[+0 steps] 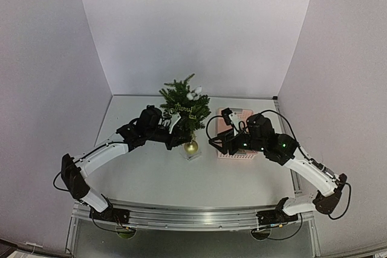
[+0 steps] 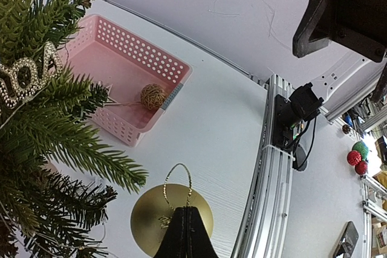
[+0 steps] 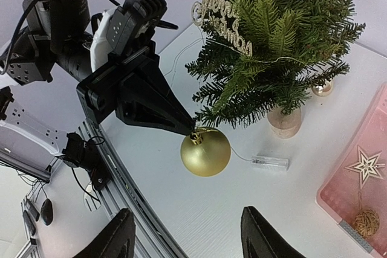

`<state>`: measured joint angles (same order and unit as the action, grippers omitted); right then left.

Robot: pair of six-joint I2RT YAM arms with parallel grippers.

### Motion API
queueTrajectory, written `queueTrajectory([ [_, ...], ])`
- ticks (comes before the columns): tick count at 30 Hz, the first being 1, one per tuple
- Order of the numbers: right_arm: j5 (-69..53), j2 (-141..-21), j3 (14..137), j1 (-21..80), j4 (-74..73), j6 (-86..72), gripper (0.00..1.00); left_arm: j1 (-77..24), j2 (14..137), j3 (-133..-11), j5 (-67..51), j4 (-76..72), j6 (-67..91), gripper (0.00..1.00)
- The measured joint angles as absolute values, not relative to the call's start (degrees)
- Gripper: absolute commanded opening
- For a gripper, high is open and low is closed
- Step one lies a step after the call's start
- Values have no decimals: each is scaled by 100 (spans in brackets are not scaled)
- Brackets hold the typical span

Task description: Decorate the small christmas tree

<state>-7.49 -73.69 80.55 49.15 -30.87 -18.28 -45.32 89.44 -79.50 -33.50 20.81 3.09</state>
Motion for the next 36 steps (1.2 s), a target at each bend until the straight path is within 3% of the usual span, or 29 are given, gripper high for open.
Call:
queueTrajectory([
  [36, -773, -7378, 8055, 4915, -3086, -1812, 58, -4451, 9084, -8068, -2546, 1908, 409, 0],
])
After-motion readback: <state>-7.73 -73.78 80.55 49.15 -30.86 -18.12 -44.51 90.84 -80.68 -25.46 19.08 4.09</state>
